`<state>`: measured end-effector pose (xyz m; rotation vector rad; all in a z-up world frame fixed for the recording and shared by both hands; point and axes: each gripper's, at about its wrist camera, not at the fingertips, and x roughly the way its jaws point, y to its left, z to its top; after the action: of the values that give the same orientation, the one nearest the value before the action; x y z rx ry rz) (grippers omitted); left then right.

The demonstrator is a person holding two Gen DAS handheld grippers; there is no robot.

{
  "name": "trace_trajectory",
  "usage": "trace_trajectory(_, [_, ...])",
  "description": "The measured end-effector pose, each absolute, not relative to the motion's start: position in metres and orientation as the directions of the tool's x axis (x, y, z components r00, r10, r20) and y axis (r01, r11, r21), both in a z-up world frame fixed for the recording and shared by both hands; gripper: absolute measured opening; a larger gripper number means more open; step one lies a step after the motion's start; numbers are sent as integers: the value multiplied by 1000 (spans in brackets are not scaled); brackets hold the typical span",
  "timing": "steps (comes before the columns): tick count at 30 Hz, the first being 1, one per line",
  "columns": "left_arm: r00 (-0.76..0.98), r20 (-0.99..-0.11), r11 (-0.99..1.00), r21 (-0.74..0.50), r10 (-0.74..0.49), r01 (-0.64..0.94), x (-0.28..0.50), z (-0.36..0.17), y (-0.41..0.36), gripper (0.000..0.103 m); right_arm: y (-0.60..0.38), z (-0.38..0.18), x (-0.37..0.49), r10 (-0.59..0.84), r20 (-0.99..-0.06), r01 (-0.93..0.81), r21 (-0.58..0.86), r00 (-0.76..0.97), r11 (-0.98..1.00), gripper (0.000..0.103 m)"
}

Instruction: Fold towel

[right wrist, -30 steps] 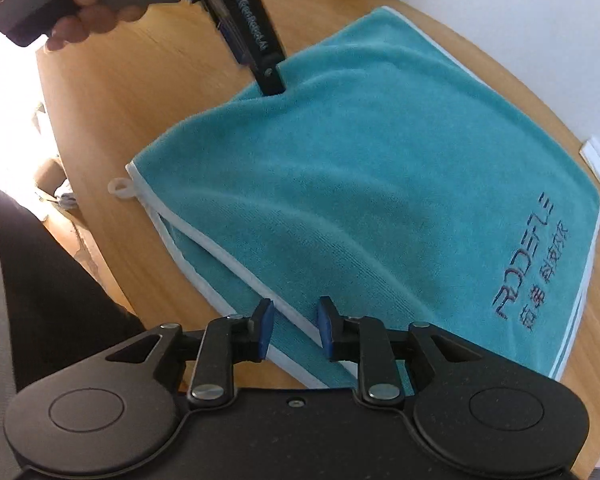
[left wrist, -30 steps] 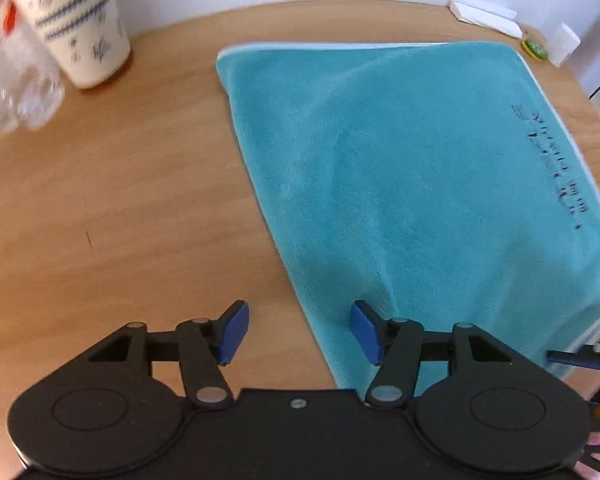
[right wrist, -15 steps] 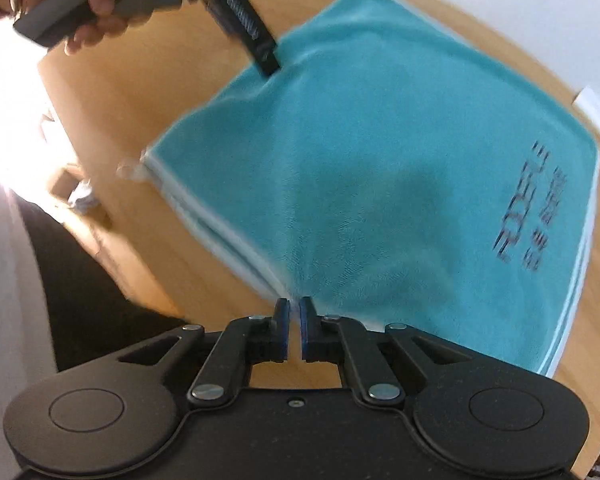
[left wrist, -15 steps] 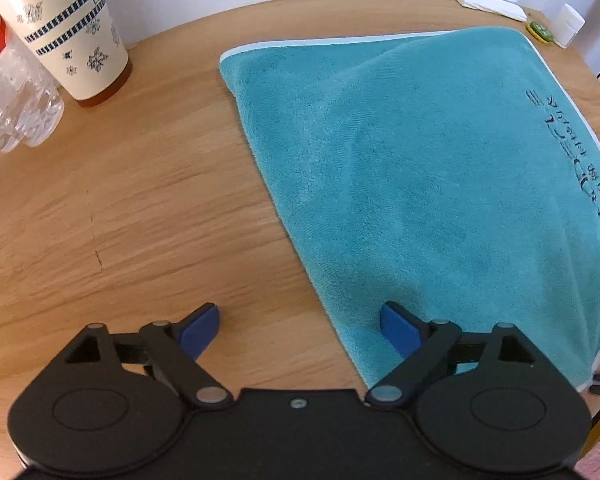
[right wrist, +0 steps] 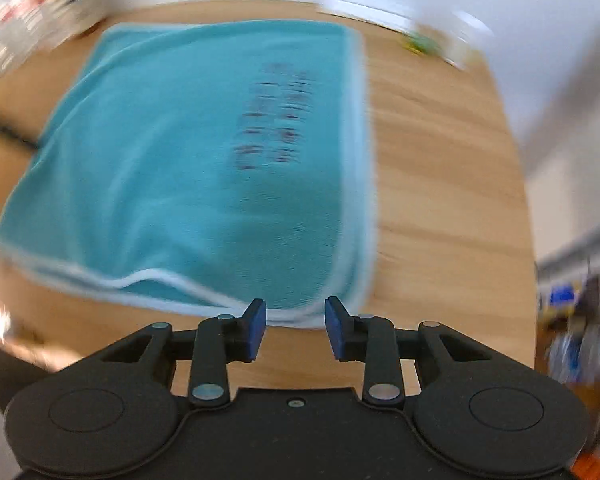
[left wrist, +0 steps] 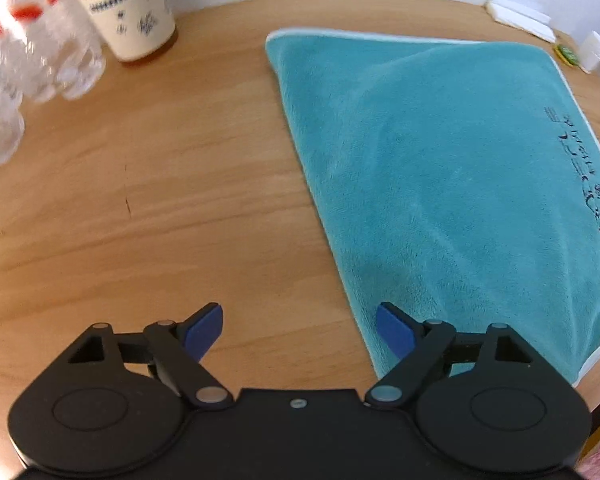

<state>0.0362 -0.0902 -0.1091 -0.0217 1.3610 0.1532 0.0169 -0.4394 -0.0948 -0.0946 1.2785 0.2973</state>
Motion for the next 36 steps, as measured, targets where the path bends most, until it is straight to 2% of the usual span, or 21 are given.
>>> trace_trajectory(4, [194,-977,987,64,93,-150,31,-102,-86,86,-455,-104,22,237,-935,-162,199,263,966,37])
trace_trajectory(9, [165,-979,978,86,118,-189,19,-98,-78,86,-445,-117,25,234,-938,-134,206,256,969,37])
trace_trajectory(12, [152,-981,976,93,124,-199,13,-98,-76,86,-439,-111,20,222,-940,-177,180,258,968,35])
trace_trajectory(13, [148,-981,975,94,125,-200,10,-98,-76,86,-435,-110,19,206,-944,-199,156,259,967,26])
trace_trajectory(14, [144,-982,975,96,126,-200,8,-97,-76,86,-432,-109,19,191,-947,-216,137,257,967,10])
trace_trajectory(15, [140,-982,975,98,127,-198,6,-98,-76,86,-429,-109,18,177,-950,-232,117,256,966,7])
trace_trajectory(26, [135,-981,977,115,141,-181,-9,-91,-79,86,-412,-77,22,67,-943,-307,-39,327,951,6])
trace_trajectory(33, [157,-980,989,111,125,-96,-16,-78,-95,87,-412,-106,24,-66,-960,-307,-152,273,940,6])
trace_trajectory(36, [150,-987,996,46,58,-81,-14,-81,-103,89,-407,-112,21,-94,-958,-331,-185,272,925,8])
